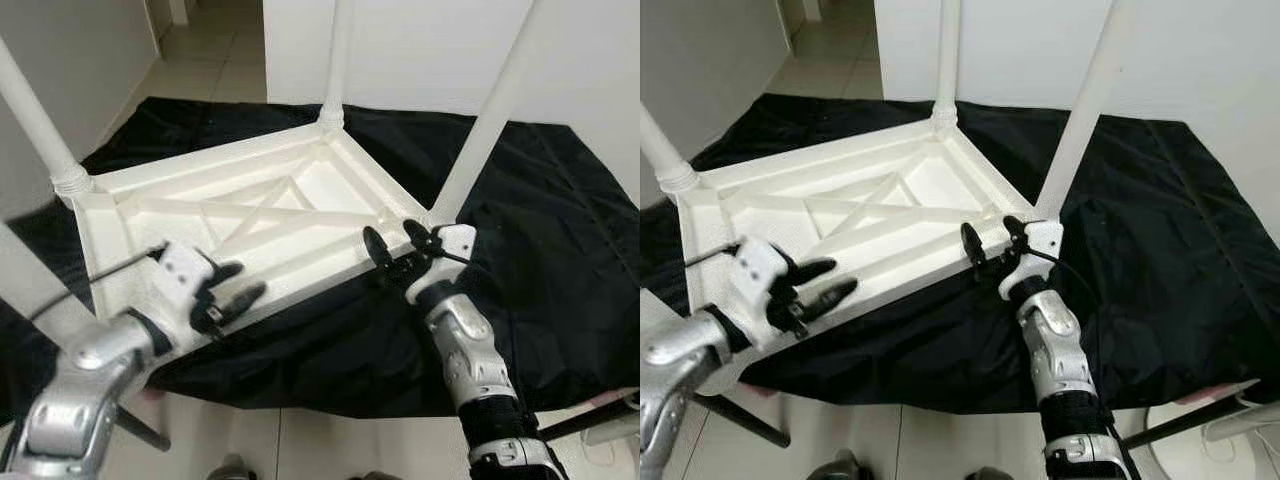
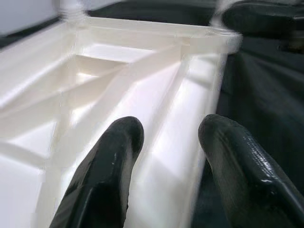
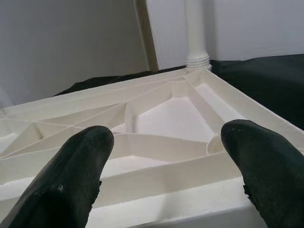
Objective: Building children table
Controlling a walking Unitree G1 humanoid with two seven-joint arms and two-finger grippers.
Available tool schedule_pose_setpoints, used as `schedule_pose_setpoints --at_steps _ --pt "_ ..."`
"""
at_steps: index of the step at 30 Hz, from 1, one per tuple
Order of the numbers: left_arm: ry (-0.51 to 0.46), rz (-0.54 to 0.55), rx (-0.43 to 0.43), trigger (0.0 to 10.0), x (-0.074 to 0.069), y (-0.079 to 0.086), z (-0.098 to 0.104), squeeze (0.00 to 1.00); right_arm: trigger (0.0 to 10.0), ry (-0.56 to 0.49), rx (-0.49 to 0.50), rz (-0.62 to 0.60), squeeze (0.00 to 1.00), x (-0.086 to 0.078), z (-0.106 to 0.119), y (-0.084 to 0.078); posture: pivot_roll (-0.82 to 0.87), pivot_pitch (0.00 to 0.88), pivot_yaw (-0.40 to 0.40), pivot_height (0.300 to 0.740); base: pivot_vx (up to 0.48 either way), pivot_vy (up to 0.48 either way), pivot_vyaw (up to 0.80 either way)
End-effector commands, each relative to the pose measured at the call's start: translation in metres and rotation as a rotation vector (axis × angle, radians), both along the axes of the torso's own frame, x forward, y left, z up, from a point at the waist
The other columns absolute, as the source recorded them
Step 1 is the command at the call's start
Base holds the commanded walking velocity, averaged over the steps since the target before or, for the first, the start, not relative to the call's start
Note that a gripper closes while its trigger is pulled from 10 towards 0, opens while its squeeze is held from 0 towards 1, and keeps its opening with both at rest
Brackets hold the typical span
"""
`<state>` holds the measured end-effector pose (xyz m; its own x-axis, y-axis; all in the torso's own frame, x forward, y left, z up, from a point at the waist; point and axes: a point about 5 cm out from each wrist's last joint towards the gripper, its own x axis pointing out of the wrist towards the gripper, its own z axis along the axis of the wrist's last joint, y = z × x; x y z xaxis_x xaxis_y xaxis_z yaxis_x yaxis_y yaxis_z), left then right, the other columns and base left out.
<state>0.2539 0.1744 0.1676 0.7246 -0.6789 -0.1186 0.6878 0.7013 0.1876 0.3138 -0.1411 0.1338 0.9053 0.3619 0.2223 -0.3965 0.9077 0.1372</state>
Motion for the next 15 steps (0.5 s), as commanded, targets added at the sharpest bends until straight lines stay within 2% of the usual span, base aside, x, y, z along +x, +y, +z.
schedule_pose_setpoints --at_steps 1,6,10,12,13,15 --pt "-0.019 0.043 0.022 10.0 0.006 0.01 0.001 0.0 10.0 0.008 -0.006 0.011 0.0 0.0 -0.001 0.001 0.1 0.0 -0.039 0.74 0.0 0.0 0.0" --pt "-0.025 0.092 0.018 10.0 0.012 0.017 0.002 0.0 10.0 0.011 -0.004 0.011 0.0 -0.001 -0.002 0.0 0.1 0.0 -0.039 0.74 0.0 0.0 0.0" --pt "-0.03 0.126 0.012 10.0 0.013 0.028 0.006 0.0 10.0 0.015 -0.003 0.007 0.0 -0.004 -0.004 0.0 0.09 0.002 -0.03 0.74 0.0 0.0 0.0" --pt "-0.016 0.077 -0.03 10.0 0.0 0.029 0.011 0.0 10.0 0.017 -0.003 0.007 0.0 -0.005 -0.006 0.0 0.1 0.003 -0.027 0.74 0.0 0.0 0.0" --pt "-0.029 0.042 -0.012 10.0 -0.017 0.025 0.012 0.0 10.0 0.019 -0.001 0.005 0.0 -0.005 -0.006 0.0 0.1 0.007 -0.028 0.74 0.0 0.0 0.0" --pt "-0.029 0.042 -0.012 10.0 -0.017 0.025 0.012 0.0 10.0 0.019 -0.001 0.005 0.0 -0.005 -0.006 0.0 0.1 0.007 -0.028 0.74 0.0 0.0 0.0"
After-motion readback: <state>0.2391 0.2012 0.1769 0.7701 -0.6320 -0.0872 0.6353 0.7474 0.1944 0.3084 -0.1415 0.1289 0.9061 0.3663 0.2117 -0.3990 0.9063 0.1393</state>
